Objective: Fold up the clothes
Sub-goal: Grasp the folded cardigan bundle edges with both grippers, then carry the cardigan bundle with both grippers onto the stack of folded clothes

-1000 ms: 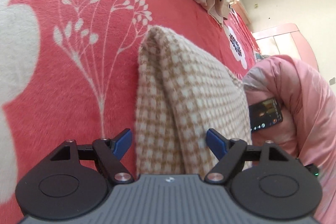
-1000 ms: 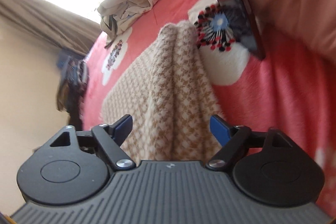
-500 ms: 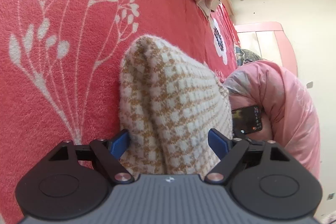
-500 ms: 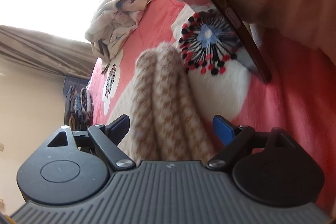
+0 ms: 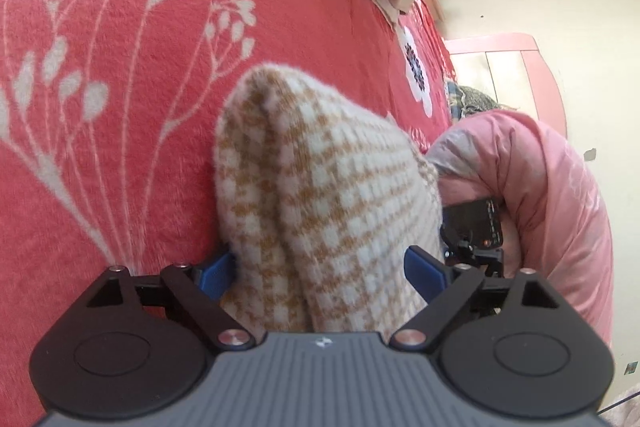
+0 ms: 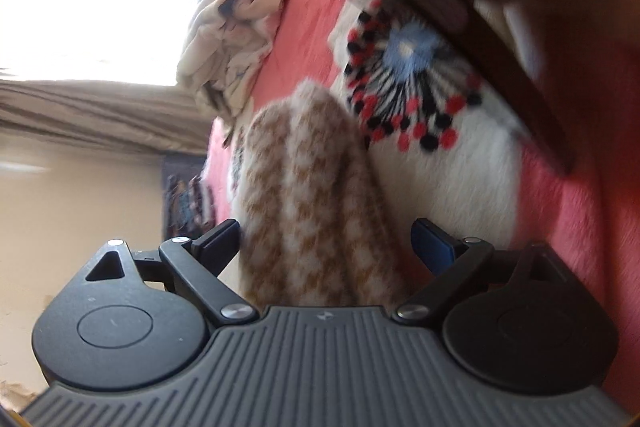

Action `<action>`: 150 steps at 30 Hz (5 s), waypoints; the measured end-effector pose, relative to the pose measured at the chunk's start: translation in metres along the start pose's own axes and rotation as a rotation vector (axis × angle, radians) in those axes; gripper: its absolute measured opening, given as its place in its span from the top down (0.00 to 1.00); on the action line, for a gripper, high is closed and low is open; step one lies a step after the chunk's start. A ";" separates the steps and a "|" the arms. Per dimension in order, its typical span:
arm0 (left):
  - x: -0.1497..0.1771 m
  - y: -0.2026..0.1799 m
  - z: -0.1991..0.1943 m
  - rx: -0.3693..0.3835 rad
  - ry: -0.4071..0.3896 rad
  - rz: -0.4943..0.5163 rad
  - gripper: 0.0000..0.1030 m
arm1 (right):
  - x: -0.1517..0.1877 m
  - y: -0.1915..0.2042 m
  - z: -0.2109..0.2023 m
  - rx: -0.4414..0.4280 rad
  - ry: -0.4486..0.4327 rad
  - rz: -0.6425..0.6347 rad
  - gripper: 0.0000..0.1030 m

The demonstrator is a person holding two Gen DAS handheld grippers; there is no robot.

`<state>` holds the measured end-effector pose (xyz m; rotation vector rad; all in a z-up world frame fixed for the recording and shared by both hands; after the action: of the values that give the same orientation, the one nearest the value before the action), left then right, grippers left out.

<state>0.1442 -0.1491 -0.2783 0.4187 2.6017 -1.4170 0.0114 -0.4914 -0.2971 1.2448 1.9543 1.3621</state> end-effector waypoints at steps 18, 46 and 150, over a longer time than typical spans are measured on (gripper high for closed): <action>0.024 -0.017 0.016 -0.097 0.048 0.066 0.14 | 0.028 -0.007 0.015 -0.018 0.207 -0.012 0.08; 0.042 -0.111 -0.049 -0.283 -0.121 0.278 0.31 | 0.097 0.096 -0.019 0.066 0.015 -0.350 0.49; -0.123 0.202 -0.409 -0.913 -0.302 0.572 0.29 | 0.331 0.350 0.556 0.258 0.145 -1.308 0.91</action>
<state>0.3254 0.2771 -0.1851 0.6487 2.2788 -0.0630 0.4196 0.1069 -0.1679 -0.2100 2.3118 0.5028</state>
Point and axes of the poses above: each gripper's, at about its wrist camera, not at the fingertips, and z roughly the way its jaws point, y to its left, x to its underside, the point moved 4 cm from there along z, roughly the way its jaws point, and after that the axes turned 12 degrees about z, right-handed, at the moved point
